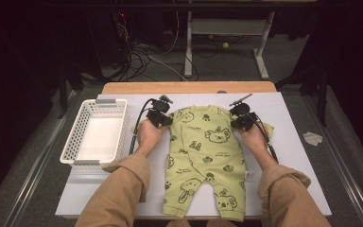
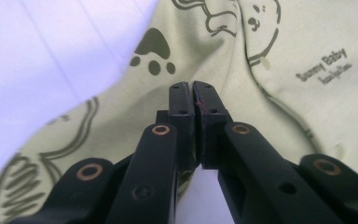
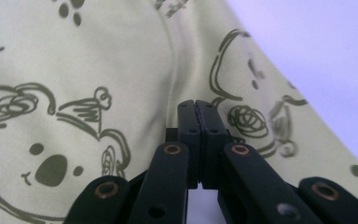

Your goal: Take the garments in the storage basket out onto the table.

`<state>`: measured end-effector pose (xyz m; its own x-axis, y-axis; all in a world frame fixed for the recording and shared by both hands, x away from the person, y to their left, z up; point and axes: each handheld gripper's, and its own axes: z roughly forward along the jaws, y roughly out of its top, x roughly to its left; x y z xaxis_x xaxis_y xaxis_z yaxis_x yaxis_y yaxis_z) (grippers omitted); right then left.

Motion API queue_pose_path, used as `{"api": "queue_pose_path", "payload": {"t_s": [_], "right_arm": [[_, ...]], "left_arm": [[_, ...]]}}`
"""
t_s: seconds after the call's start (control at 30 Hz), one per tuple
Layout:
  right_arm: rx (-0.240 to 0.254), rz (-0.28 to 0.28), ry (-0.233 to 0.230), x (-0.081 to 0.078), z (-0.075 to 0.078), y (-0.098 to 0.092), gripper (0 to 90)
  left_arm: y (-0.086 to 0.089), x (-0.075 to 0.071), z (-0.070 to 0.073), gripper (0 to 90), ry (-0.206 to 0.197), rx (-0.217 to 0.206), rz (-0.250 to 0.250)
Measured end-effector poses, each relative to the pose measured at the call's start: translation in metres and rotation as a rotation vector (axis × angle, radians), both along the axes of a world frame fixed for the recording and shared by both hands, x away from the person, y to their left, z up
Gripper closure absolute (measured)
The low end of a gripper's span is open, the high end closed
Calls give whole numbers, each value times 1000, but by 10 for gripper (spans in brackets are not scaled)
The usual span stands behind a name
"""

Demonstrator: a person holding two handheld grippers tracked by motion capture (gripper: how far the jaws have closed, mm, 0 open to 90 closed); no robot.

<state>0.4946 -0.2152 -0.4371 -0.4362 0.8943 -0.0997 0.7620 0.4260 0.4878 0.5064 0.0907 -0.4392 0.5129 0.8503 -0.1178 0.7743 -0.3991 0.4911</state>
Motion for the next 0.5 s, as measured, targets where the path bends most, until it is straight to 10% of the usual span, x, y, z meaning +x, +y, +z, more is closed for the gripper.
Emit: {"api": "queue_pose_path", "payload": {"t_s": [0.23,0.5], "right_arm": [[59,11,43,3,2,-4,782],[78,-2,-35,-30,23,-38,811]], "left_arm": [[-1,-2,-3,680,13,-18,-14],[8,-43,3,511,-15,-41,-78]]}}
